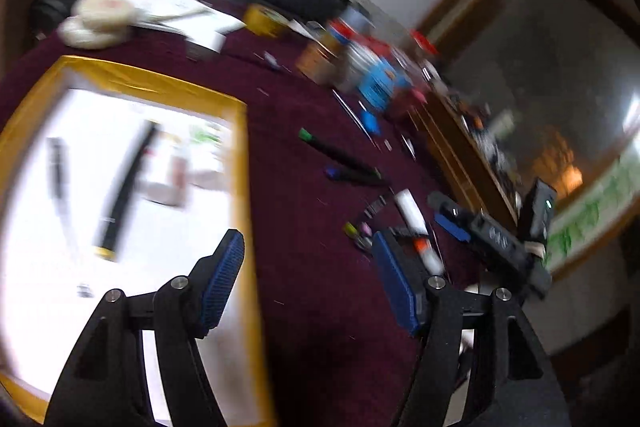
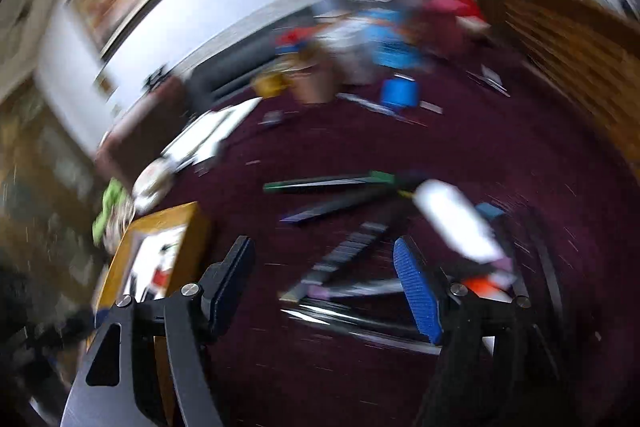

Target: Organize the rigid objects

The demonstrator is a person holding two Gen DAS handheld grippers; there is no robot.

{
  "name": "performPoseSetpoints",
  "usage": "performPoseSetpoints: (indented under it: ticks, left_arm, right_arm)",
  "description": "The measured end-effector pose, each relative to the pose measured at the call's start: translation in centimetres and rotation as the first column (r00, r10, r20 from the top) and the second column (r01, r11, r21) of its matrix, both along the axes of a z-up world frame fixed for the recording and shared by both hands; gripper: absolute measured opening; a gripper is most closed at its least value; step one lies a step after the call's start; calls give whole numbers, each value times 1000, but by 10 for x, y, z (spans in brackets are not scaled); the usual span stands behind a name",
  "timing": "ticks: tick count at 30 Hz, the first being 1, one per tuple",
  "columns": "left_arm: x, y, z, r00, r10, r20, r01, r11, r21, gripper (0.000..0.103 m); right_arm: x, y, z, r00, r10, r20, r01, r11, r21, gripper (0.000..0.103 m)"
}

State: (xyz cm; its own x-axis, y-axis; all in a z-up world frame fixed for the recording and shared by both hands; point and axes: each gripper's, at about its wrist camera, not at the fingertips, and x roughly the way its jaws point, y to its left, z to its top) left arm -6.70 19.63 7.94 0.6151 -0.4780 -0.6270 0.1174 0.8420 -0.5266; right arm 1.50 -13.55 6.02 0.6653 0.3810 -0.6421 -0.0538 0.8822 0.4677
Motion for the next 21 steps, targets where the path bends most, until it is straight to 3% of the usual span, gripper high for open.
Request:
performPoseSetpoints:
  ticks: [3,8,16,21]
  left_arm:
    - [5,-45,-6,996,-85,-27,87,995,50,66]
    - [16,-102,-17,988,-147,-49,153,976,156,66]
    - [65,-169,-23,983,-185,-22,180,915,362,65]
    - [104,-202,-41,976,-210,-54,212,871,443,65]
  right_arm:
    - [-6,-54,-19,995,-97,-28,99,992,84,67]
    - [-10,-110,-38,982,-187,-19,188,974,125,67]
    - [-14,-138,-65,980,-194,-40,198,952,233,67]
    - [-16,-141,-68,982,-184,-38,188,945,268,67]
